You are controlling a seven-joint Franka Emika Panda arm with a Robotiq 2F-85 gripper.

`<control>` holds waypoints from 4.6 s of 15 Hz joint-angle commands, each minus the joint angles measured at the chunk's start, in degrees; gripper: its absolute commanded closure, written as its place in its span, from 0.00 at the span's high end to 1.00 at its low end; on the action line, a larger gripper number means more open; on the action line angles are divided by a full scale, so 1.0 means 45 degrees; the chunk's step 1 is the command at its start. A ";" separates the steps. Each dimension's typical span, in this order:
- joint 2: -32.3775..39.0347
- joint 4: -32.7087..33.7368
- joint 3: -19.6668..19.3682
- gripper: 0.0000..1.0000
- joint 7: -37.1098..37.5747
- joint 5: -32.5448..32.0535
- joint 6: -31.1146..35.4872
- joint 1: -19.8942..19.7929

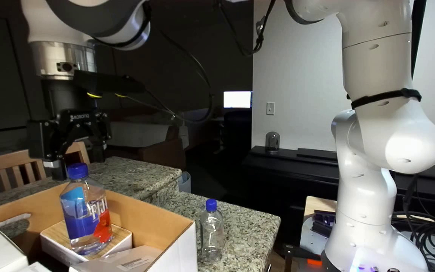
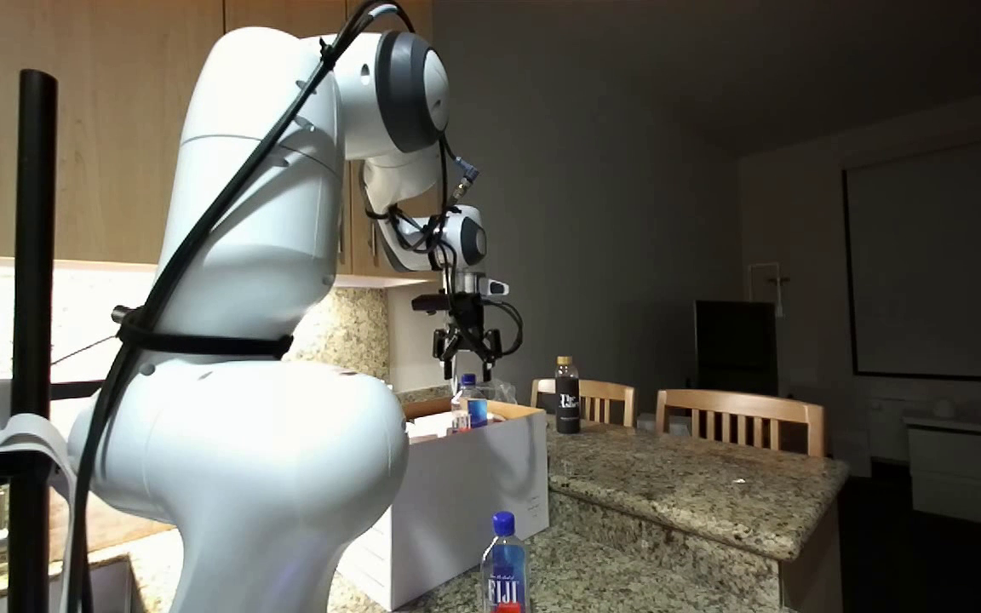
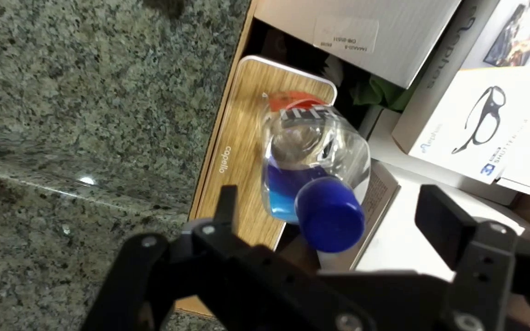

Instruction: Remove the bottles from the box and put them on the counter

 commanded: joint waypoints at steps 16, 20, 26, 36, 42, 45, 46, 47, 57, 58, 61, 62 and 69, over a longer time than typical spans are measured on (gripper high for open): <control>-0.0322 0.0136 0.0058 0.15 -0.0058 -0.0269 0.0482 -0.0242; -0.0195 0.1833 0.0017 0.16 0.0185 -0.1218 -0.0965 -0.0128; -0.0246 0.4398 -0.0247 0.16 0.1161 -0.2444 -0.3743 -0.0217; -0.2666 0.2065 -0.1237 0.15 0.3387 -0.2235 -0.4695 -0.1352; -0.5205 -0.1441 -0.1025 0.15 0.4026 -0.2170 -0.4542 -0.1966; -0.6659 -0.3451 -0.1046 0.15 0.4194 -0.1948 -0.4029 -0.2381; -0.7181 -0.4222 -0.1058 0.15 0.4256 -0.1886 -0.3750 -0.2518; -0.7567 -0.4785 -0.1065 0.15 0.4240 -0.1827 -0.3610 -0.2661; -1.0506 -0.9793 -0.0528 0.15 0.5230 -0.1830 -0.1102 -0.3647; -1.0678 -1.0032 -0.0514 0.15 0.5220 -0.1729 -0.1140 -0.3629; -1.0931 -1.0332 -0.0408 0.15 0.5201 -0.1550 -0.1339 -0.3685; -1.0986 -1.0427 -0.0425 0.15 0.5136 -0.1373 -0.1327 -0.3657; -1.0711 -1.0206 -0.0317 0.33 0.4888 -0.0884 -0.1438 -0.3743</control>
